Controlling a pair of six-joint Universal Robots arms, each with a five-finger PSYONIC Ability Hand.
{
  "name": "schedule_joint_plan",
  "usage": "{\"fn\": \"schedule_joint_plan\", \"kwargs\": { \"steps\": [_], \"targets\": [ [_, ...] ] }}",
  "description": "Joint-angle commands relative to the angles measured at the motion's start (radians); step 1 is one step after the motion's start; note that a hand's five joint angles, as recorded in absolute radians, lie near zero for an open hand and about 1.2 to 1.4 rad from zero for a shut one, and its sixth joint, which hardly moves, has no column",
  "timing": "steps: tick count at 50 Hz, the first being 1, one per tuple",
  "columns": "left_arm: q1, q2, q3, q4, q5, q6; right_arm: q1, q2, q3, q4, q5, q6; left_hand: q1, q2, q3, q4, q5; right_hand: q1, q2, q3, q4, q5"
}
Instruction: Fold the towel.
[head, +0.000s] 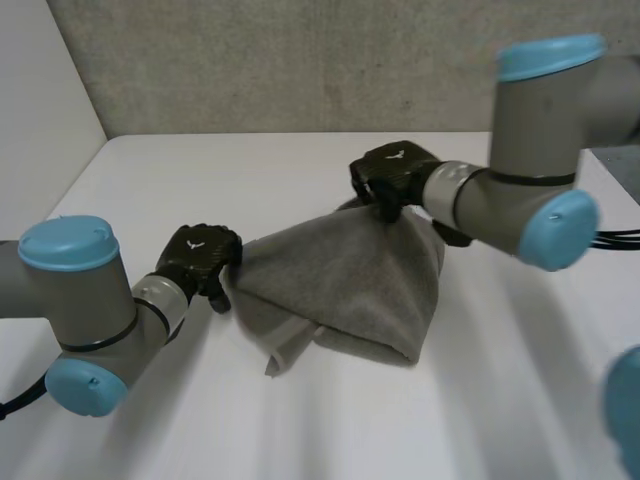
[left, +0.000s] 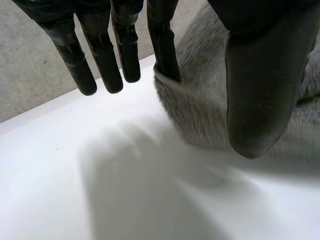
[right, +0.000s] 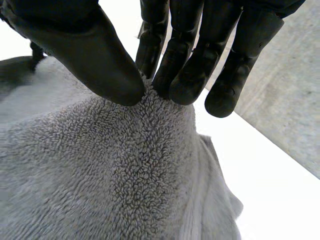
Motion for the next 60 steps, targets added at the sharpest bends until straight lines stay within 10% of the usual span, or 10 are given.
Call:
{"fn": "schedule_joint_plan", "kwargs": {
  "steps": [1, 16, 22, 29, 60],
  "targets": [
    [0.000, -0.029, 0.011, 0.028, -0.003, -0.014, -0.068, -0.289, 0.450, -0.198, -0.064, -0.007, -0.022, -0.049, -0.057, -0.050, -0.014, 0.088, 0.091, 0.069, 0.063, 0.080],
    [-0.017, 0.026, -0.009, 0.025, 0.007, -0.107, -0.103, -0.495, 0.918, -0.453, -0.079, -0.016, 0.027, 0.000, -0.008, -0.001, 0.035, 0.088, 0.091, 0.069, 0.063, 0.080],
    [-0.012, 0.085, -0.039, 0.026, 0.027, -0.158, -0.131, -0.496, 0.948, -0.490, -0.079, -0.013, 0.316, 0.289, 0.280, 0.288, 0.323, 0.088, 0.091, 0.069, 0.063, 0.080],
    [-0.009, 0.128, -0.052, 0.026, 0.072, -0.262, -0.132, -0.494, 0.951, -0.494, -0.079, -0.010, 0.031, 0.004, -0.004, 0.003, 0.039, 0.088, 0.091, 0.069, 0.063, 0.080],
    [-0.019, -0.027, -0.004, 0.155, 0.054, -0.351, -0.134, -0.469, 0.969, -0.511, -0.078, -0.011, -0.002, -0.028, -0.037, -0.030, 0.006, 0.088, 0.091, 0.069, 0.063, 0.080]
  ]
}}
